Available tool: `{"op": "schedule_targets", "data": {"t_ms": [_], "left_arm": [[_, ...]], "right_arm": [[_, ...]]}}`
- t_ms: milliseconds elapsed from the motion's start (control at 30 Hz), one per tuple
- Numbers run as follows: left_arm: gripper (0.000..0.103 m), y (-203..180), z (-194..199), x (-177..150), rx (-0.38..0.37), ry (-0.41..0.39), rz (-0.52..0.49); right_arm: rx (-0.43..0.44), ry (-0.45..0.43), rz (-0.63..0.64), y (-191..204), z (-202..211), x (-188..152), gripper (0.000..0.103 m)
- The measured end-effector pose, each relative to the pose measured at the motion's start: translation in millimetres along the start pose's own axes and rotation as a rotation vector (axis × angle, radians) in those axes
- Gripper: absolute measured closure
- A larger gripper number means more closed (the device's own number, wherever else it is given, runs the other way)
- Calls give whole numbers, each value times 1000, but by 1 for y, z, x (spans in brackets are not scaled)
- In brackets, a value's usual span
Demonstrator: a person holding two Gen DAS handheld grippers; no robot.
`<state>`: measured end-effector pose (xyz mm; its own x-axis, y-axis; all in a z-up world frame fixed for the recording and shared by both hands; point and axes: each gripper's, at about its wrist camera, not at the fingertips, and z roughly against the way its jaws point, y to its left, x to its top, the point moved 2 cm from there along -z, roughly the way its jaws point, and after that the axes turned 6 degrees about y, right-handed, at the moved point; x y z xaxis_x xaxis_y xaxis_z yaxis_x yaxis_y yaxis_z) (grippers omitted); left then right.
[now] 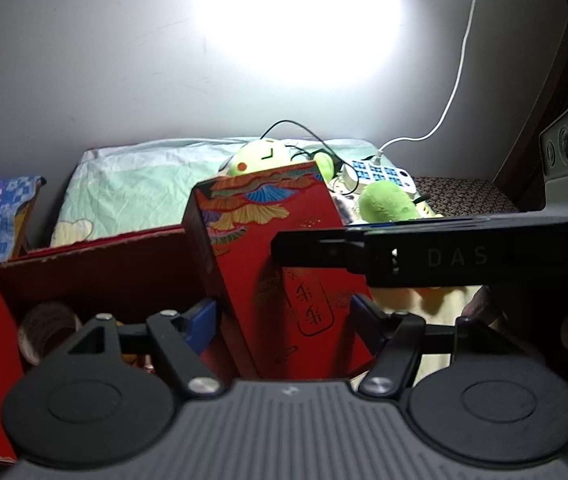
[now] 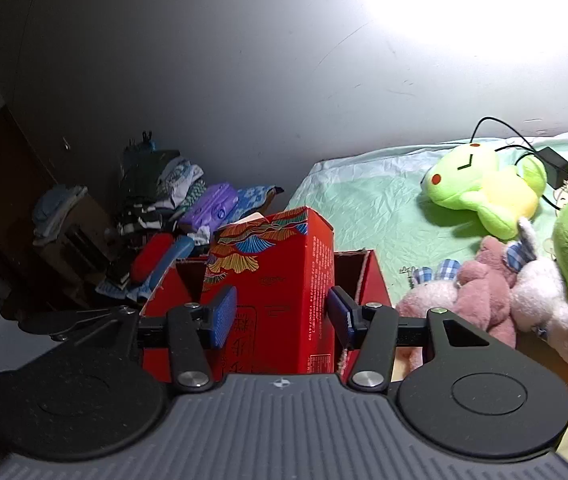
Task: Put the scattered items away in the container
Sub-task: 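Lift the gift box with the right tool and carry it over the red box, then lower the gift box into the red box and open the right tool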
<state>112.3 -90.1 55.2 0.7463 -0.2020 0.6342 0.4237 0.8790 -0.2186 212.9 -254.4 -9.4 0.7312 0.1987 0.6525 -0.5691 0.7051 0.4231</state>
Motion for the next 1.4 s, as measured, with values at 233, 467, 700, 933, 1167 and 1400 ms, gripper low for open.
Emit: {"op": "schedule_targets", "data": {"t_ms": [233,467,700,933,1167,1400], "left_arm": [[34,48,-37,-14,-75,115,81],[34,64,-73,-18,-171,240,83],[34,71,-97,-22,-212,343,50],[34,72,-113,-19,-240,397,22],[38,82,-120,-17,-278,412,54],[38,85,-121,-12,-287,399,44]], "right_arm": [[-99,186,51,15,-58,2,49],[-255,290,133,28,-85,-3,47],[-328,370,66,22,-104,-13,44],[-397,367,78,26,-113,-14,42],[-416,353,50,24,-114,-12,44],[-426,311,26,23,-107,-7,44]]}}
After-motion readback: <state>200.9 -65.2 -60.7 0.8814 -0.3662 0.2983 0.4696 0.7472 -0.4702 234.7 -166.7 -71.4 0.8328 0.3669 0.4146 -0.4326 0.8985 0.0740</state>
